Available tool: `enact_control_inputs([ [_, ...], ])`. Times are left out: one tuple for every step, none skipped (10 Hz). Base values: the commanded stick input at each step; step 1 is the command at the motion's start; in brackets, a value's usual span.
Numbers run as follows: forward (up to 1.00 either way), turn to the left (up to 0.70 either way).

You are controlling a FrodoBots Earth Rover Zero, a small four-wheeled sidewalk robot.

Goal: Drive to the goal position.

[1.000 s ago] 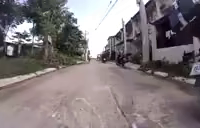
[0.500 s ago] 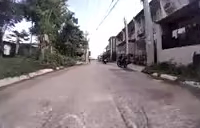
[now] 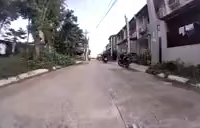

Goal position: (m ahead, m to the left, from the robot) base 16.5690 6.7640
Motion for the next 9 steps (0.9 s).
enact_control_inputs([
  [1.00,0.04],
  [1.00,0.04],
  [1.00,0.04],
  [1.00,0.04],
  [1.00,0.04],
  [1.00,0.04],
  [1.00,0.04],
  [1.00,0.04],
  [1.00,0.04],
])
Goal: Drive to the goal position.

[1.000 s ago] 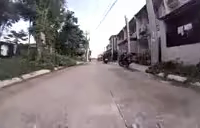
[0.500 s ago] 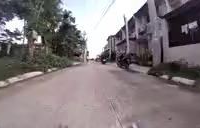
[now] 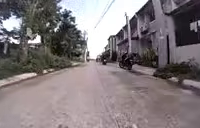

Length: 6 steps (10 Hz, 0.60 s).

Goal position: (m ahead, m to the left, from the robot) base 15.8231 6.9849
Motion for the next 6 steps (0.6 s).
enact_control_inputs([
  [1.00,0.04],
  [1.00,0.04],
  [1.00,0.04],
  [1.00,0.04],
  [1.00,0.04],
  [1.00,0.04],
])
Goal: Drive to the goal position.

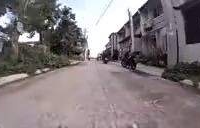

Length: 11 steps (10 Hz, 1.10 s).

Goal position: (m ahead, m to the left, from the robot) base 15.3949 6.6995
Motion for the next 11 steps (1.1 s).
enact_control_inputs([
  [1.00,0.04],
  [1.00,0.04],
  [1.00,0.04],
  [1.00,0.04],
  [1.00,0.04],
  [1.00,0.04],
  [1.00,0.04],
  [1.00,0.04],
  [1.00,0.04],
  [1.00,0.04],
  [1.00,0.04],
])
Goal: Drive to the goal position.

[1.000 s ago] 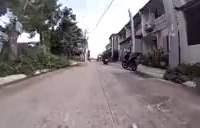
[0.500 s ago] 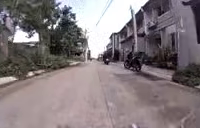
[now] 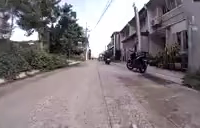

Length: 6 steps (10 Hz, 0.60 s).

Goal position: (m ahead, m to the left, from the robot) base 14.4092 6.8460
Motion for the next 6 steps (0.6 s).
enact_control_inputs([
  [1.00,0.04],
  [1.00,0.04],
  [1.00,0.00],
  [1.00,-0.12],
  [1.00,-0.25],
  [1.00,-0.24],
])
